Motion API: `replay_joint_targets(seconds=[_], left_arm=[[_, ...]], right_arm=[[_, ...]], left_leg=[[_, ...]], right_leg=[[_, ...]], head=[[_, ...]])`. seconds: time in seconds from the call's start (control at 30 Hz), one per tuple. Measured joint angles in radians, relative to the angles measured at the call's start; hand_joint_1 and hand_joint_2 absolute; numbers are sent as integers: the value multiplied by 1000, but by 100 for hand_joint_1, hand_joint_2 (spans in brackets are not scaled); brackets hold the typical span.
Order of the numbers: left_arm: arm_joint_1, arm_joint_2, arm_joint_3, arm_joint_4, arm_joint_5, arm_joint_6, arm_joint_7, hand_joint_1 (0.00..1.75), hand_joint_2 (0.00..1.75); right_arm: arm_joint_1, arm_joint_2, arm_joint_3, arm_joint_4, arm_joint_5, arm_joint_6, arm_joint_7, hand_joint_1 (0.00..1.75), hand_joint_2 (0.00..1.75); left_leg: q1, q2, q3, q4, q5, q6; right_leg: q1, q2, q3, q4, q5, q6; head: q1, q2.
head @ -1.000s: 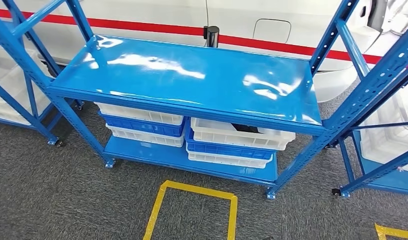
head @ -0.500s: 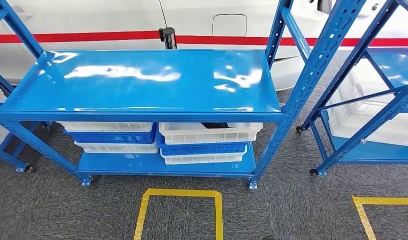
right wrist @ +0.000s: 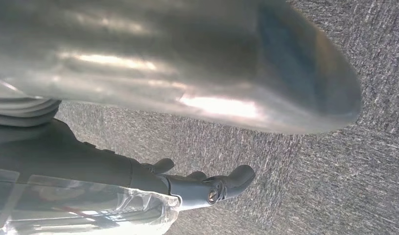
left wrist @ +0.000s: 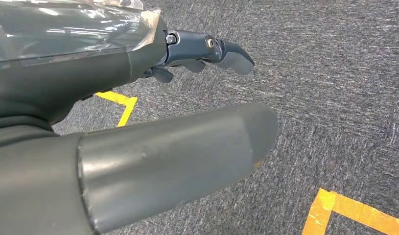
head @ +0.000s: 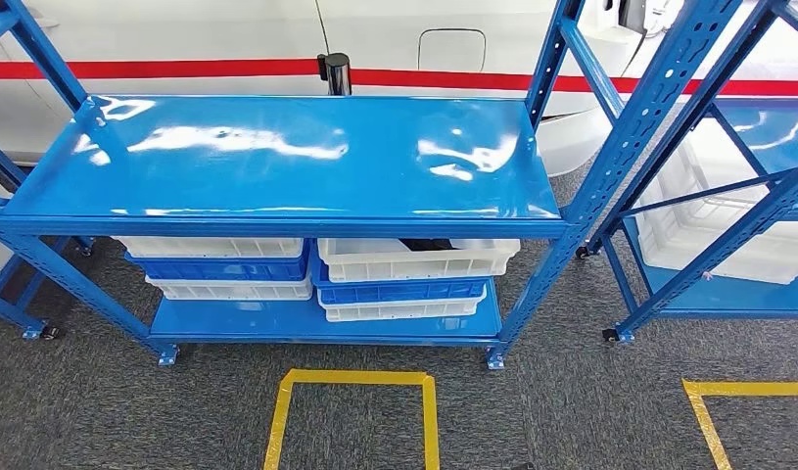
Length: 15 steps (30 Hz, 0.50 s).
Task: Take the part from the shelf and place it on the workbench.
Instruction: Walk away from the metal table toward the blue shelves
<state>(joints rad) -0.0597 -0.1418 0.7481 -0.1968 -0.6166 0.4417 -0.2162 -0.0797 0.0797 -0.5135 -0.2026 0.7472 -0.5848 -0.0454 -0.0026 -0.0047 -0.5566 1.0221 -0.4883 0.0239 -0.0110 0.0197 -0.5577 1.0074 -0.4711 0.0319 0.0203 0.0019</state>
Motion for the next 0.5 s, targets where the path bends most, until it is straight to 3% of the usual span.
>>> replay_joint_targets(seconds=[0.5], left_arm=[[0, 1, 0, 0, -10, -10, -4, 0, 0]], right_arm=[[2, 0, 0, 0, 8, -12, 13, 0, 0]], left_leg=[[4, 0, 1, 0, 0, 2]], right_leg=[[-1, 0, -2, -1, 0, 1]], head=[[0, 0]])
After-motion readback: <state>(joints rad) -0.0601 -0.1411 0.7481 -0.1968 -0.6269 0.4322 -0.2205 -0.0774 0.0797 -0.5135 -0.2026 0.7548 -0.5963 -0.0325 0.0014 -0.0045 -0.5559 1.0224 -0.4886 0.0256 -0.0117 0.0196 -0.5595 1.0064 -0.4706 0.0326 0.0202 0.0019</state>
